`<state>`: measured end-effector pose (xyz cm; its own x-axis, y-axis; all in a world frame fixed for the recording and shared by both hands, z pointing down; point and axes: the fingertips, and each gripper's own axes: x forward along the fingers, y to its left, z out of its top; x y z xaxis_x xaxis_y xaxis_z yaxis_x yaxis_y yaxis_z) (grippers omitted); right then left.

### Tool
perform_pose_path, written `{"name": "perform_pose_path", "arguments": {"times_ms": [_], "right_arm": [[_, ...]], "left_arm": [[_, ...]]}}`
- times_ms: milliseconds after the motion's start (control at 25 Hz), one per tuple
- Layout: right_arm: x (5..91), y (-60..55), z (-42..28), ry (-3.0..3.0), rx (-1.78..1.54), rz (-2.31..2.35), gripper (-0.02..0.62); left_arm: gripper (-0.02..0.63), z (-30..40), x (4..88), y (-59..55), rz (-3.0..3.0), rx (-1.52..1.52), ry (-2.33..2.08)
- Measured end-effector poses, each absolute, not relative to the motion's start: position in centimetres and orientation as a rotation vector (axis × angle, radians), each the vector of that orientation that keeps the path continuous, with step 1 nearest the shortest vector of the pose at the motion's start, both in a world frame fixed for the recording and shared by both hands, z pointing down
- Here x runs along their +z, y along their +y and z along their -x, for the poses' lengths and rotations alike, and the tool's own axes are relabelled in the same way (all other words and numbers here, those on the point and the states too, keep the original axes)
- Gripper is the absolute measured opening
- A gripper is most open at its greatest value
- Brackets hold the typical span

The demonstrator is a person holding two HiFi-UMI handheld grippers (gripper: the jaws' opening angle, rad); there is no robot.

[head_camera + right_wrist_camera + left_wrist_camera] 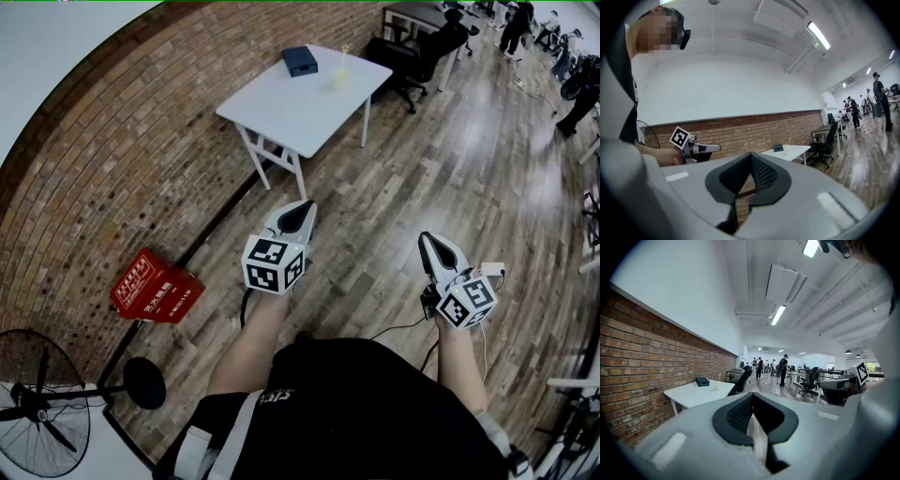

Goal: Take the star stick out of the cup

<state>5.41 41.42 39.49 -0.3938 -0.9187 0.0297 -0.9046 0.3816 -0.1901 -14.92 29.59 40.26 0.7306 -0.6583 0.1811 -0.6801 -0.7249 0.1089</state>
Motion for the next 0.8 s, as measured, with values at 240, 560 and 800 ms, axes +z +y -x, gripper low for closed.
{"name": "perform_pose_path", "arguments": {"times_ms": [240, 560, 800], "right_arm": [[39.9, 42.5, -5.8, 2.553, -0.263, 1.665, -0.002], [39.5, 46.0, -8.5, 2.521, -0.273, 1.662, -0.002], [38.8, 49.8, -9.1, 2.573, -0.255, 1.557, 0.0]], "left_arm": [[0.006, 14.2, 40.1, 30.9, -2.769, 0.217, -1.076], [0.006, 10.6, 39.5, 33.5, -2.806, 0.217, -1.037], [0.007, 8.2, 39.8, 36.1, -2.82, 0.237, -1.022]]}}
